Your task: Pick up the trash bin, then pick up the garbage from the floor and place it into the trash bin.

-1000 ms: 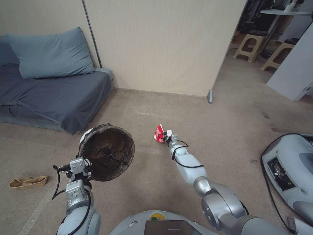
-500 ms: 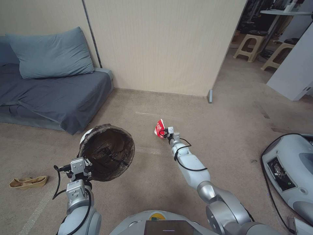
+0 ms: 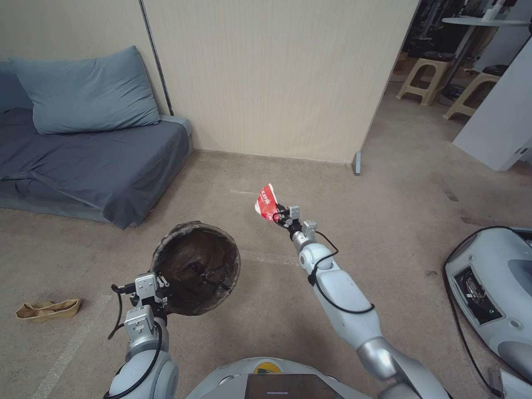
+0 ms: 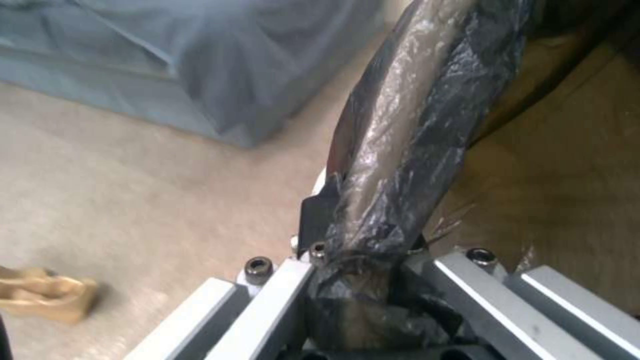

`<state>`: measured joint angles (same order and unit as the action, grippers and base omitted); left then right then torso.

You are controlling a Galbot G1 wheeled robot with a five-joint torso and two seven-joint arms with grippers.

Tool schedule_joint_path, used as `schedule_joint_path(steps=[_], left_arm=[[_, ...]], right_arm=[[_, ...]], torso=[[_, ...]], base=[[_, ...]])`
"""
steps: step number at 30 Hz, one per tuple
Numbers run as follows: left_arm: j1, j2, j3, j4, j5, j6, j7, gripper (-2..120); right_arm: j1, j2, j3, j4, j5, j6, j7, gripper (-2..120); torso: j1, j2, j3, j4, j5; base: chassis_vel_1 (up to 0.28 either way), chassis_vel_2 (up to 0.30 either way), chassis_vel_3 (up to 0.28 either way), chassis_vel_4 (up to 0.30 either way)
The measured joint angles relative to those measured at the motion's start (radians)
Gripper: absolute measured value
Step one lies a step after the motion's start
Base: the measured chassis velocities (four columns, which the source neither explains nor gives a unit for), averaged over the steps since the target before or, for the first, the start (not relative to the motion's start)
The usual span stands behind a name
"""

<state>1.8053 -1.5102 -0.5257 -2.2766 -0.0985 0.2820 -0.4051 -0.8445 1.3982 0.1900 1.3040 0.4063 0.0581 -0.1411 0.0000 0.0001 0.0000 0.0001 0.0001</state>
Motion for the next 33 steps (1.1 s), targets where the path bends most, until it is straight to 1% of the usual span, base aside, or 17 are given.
schedule_joint_path(steps=[2, 3, 4, 8, 9, 12, 13, 16, 19, 28, 30, 31, 33], left_arm=[[-0.004, 0.005, 0.012, 0.011, -0.02, 0.014, 0.003, 0], [-0.006, 0.005, 0.015, 0.016, -0.022, 0.016, 0.003, 0], [-0.006, 0.005, 0.015, 0.016, -0.022, 0.016, 0.003, 0], [-0.018, 0.004, 0.033, 0.043, -0.029, 0.024, 0.003, 0], [-0.018, 0.004, 0.033, 0.043, -0.029, 0.024, 0.003, 0], [-0.026, 0.003, 0.04, 0.051, -0.029, 0.027, 0.003, 0], [-0.026, 0.003, 0.04, 0.051, -0.029, 0.027, 0.003, 0], [-0.03, 0.002, 0.045, 0.054, -0.029, 0.028, 0.002, 0], [-0.033, 0.001, 0.049, 0.055, -0.028, 0.028, 0.002, 0], [-0.041, 0.001, 0.054, 0.055, -0.028, 0.029, 0.001, 0], [-0.042, 0.001, 0.054, 0.055, -0.028, 0.029, 0.001, 0], [-0.043, 0.001, 0.054, 0.055, -0.028, 0.029, 0.001, 0], [-0.043, 0.002, 0.054, 0.055, -0.028, 0.029, 0.001, 0]], right_arm=[[-0.055, -0.03, 0.005, 0.122, 0.033, 0.009, -0.049, 0], [-0.073, -0.039, 0.008, 0.16, 0.042, 0.012, -0.064, 0], [-0.073, -0.039, 0.008, 0.16, 0.042, 0.012, -0.064, 0], [-0.169, -0.092, 0.032, 0.392, 0.079, 0.028, -0.142, 0], [-0.169, -0.092, 0.032, 0.392, 0.079, 0.028, -0.142, 0], [-0.242, -0.136, 0.038, 0.526, 0.098, 0.034, -0.182, 0], [-0.242, -0.136, 0.038, 0.526, 0.098, 0.034, -0.182, 0], [-0.303, -0.168, 0.037, 0.602, 0.098, 0.042, -0.206, 0], [-0.334, -0.18, 0.03, 0.632, 0.093, 0.047, -0.211, 0], [-0.395, -0.194, 0.004, 0.66, 0.064, 0.061, -0.215, 0], [-0.414, -0.199, -0.004, 0.667, 0.056, 0.066, -0.216, 0], [-0.431, -0.202, -0.013, 0.673, 0.044, 0.069, -0.217, 0], [-0.441, -0.204, -0.018, 0.676, 0.037, 0.07, -0.218, 0]], torso=[[0.0, 0.0, 0.0, 0.0, 0.0], [0.0, 0.0, 0.0, -0.0001, 0.0], [0.0, 0.0, 0.0, -0.0001, 0.0], [0.0, 0.0, 0.0, 0.0, -0.0001], [0.0, 0.0, 0.0, 0.0, -0.0001], [0.0, 0.0, 0.0, -0.0001, 0.0], [0.0, 0.0, 0.0, -0.0001, 0.0], [0.0, 0.0, 0.0, -0.0002, 0.0], [0.0, 0.0, 0.0, -0.0001, 0.0001], [0.0, 0.0, 0.0, -0.0002, 0.0002], [0.0, 0.0, 0.0, 0.0003, 0.0], [0.0, 0.0, 0.0, -0.0003, 0.0], [0.0, 0.0, 0.0, -0.0002, 0.0]], base=[[0.0, 0.0, 0.0, 0.0], [0.0, 0.0, 0.0, 0.0], [0.0, 0.0, 0.0, 0.0], [0.0, 0.0, 0.0, 0.0], [0.0, 0.0, 0.0, 0.0], [0.0, 0.0, 0.0, 0.0], [0.0, 0.0, 0.0, 0.0], [0.0, 0.0, 0.0, 0.0], [0.0, 0.0, 0.0, 0.0], [0.0, 0.0, 0.0, 0.0], [0.0, 0.0, 0.0, 0.0], [0.0, 0.0, 0.0, 0.0], [0.0, 0.0, 0.0, 0.0]])
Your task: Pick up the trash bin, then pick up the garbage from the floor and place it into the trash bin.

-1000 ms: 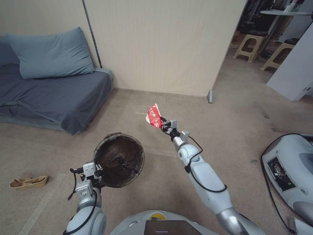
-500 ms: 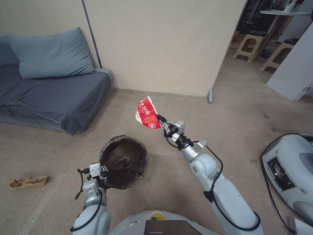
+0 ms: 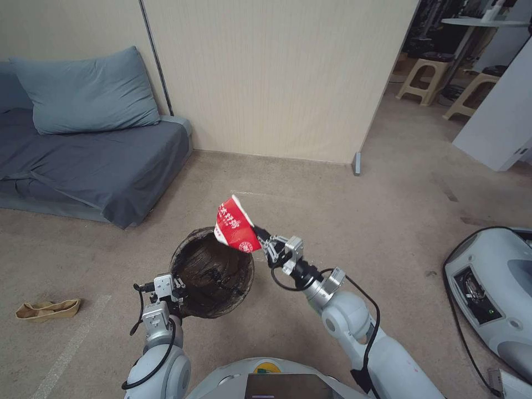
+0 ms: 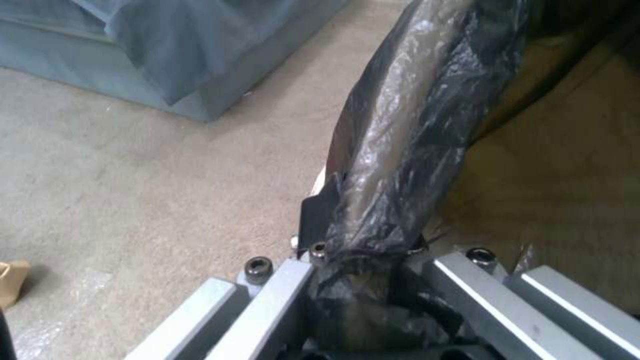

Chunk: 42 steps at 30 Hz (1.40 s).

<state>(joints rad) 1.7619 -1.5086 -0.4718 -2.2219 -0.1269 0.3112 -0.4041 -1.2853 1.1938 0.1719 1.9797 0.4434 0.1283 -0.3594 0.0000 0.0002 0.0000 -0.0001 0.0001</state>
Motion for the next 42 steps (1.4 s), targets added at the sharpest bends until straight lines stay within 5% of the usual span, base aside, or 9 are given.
schedule_joint_path(steps=[24, 42], left_arm=[[-0.001, -0.028, 0.057, -0.005, 0.028, -0.001, -0.002, 0], [0.0, -0.035, 0.073, 0.001, 0.042, -0.004, -0.002, 0]], right_arm=[[-0.052, 0.056, -0.081, -0.11, -0.143, 0.028, 0.009, -1], [-0.07, 0.058, -0.087, -0.096, -0.187, 0.028, 0.024, 63]], torso=[[0.0, 0.0, 0.0, 0.0002, 0.0], [0.0, 0.0, 0.0, 0.0001, 0.0]], base=[[0.0, 0.0, 0.0, 0.0], [0.0, 0.0, 0.0, 0.0]])
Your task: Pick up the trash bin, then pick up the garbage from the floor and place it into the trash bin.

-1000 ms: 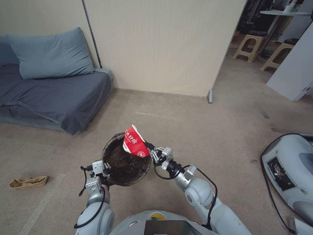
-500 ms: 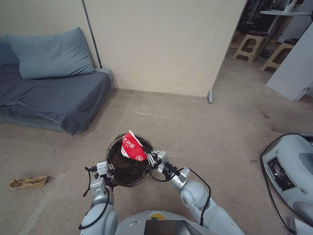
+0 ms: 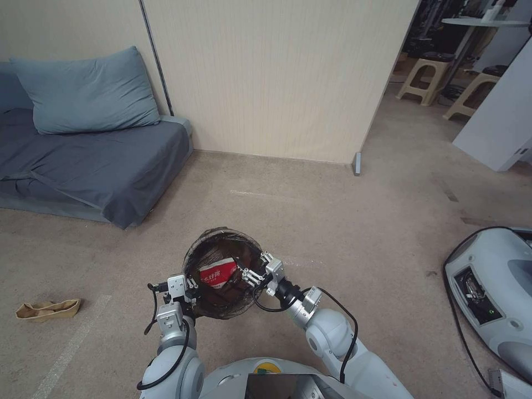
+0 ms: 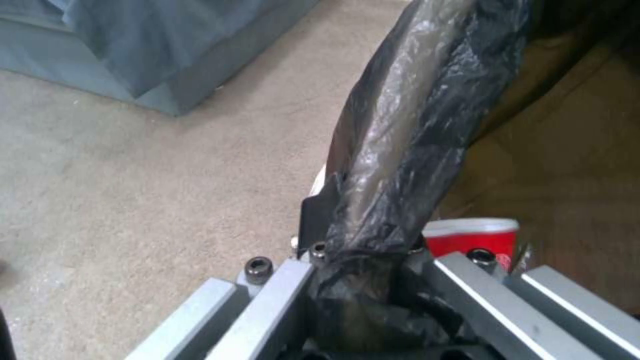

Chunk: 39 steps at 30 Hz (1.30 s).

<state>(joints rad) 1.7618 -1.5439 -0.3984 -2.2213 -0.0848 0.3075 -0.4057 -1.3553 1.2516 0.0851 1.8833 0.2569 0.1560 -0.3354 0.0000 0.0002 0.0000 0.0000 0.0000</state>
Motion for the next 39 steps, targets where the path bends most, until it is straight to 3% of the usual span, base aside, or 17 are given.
schedule_joint_path(steps=[2, 9, 11, 16, 19, 23, 29, 31, 39], left_arm=[[-0.002, 0.001, -0.001, 0.002, 0.0, 0.0, 0.0, 0], [-0.008, 0.006, -0.014, 0.013, 0.002, 0.002, 0.0, 0], [-0.008, 0.015, -0.024, 0.015, 0.019, 0.003, 0.003, 0], [-0.002, 0.033, -0.045, 0.012, 0.064, 0.0, 0.021, 0], [0.006, 0.047, -0.064, -0.009, 0.089, -0.006, 0.038, 0], [0.0, 0.064, -0.074, -0.019, 0.098, -0.014, 0.052, 0], [-0.009, 0.083, -0.085, -0.035, 0.083, -0.014, 0.055, 0], [-0.02, 0.098, -0.088, -0.047, 0.07, -0.012, 0.054, 0], [-0.024, 0.102, -0.092, -0.051, 0.064, -0.011, 0.053, 0]], right_arm=[[-0.005, -0.001, 0.001, 0.013, -0.007, 0.001, 0.004, 75], [-0.027, -0.004, 0.013, 0.074, -0.021, 0.007, 0.025, 93], [-0.054, 0.004, 0.045, 0.147, -0.037, 0.012, 0.071, 100], [-0.126, 0.051, 0.137, 0.255, -0.075, 0.0, 0.152, 100], [-0.228, 0.119, 0.236, 0.331, -0.136, -0.012, 0.256, 100], [-0.317, 0.185, 0.292, 0.369, -0.166, -0.028, 0.342, 100], [-0.402, 0.28, 0.317, 0.409, -0.193, -0.035, 0.374, 100], [-0.43, 0.341, 0.336, 0.407, -0.233, 0.008, 0.369, 100], [-0.444, 0.356, 0.343, 0.401, -0.251, 0.025, 0.366, 100]], torso=[[0.0, 0.0, 0.0, 0.0, 0.0], [0.0, 0.0, 0.0, 0.0001, 0.0], [0.0, 0.0, 0.0, 0.0002, 0.0], [0.0, 0.0, 0.0, 0.0002, -0.0001], [0.0, 0.0, 0.0, 0.0, -0.0001], [0.0, 0.0, 0.0, 0.0, -0.0002], [0.0, 0.0, 0.0, -0.0001, -0.0004], [0.0, 0.0, 0.0, 0.0001, -0.0003], [0.0, 0.0, 0.0, -0.0001, -0.0003]], base=[[0.0, 0.0, 0.0, 0.0], [0.0, 0.0, 0.0, 0.0], [0.0, 0.0, 0.0, 0.0], [0.0, 0.0, 0.0, 0.0], [0.0, 0.0, 0.0, 0.0], [0.0, 0.0, 0.0, 0.0], [0.0, 0.0, 0.0, 0.0], [0.0, 0.0, 0.0, 0.0], [0.0, 0.0, 0.0, 0.0]])
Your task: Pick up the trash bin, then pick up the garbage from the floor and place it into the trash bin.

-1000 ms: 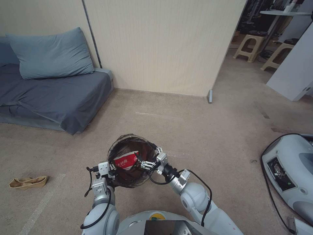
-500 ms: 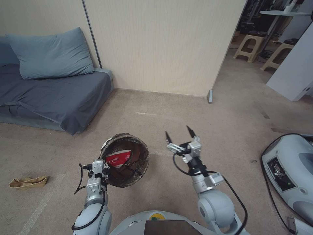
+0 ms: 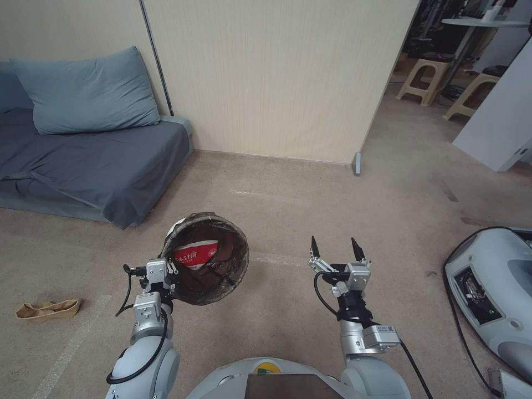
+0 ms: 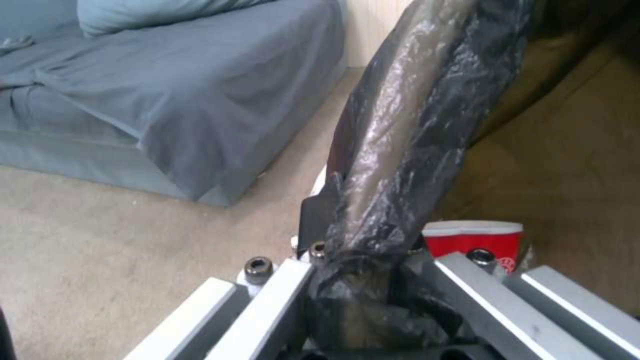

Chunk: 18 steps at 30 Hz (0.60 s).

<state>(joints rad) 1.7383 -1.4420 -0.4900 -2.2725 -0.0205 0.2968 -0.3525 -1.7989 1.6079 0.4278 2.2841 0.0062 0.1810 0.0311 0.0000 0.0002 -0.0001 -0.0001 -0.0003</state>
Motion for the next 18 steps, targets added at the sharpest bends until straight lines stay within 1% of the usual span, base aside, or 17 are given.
schedule_joint_path(steps=[9, 15, 18], left_arm=[[-0.005, 0.002, -0.014, -0.021, -0.018, 0.007, -0.003, 0], [-0.007, -0.003, -0.012, -0.022, -0.018, 0.01, -0.003, 0], [0.001, -0.013, -0.011, -0.024, -0.018, 0.01, -0.003, 0]], right_arm=[[-0.028, 0.007, 0.003, -0.02, -0.019, 0.035, -0.01, 100], [-0.023, 0.006, 0.015, -0.025, -0.018, 0.046, -0.027, 100], [-0.011, 0.004, 0.035, -0.032, -0.018, 0.067, -0.05, 100]], torso=[[0.0, 0.0, 0.0, 0.0003, 0.0002], [0.0, 0.0, 0.0, 0.0002, 0.0002], [0.0, 0.0, 0.0, 0.0001, 0.0002]], base=[[0.0, 0.0, 0.0, 0.0], [0.038, 0.051, 0.044, 0.047], [0.055, 0.063, 0.067, 0.052]])
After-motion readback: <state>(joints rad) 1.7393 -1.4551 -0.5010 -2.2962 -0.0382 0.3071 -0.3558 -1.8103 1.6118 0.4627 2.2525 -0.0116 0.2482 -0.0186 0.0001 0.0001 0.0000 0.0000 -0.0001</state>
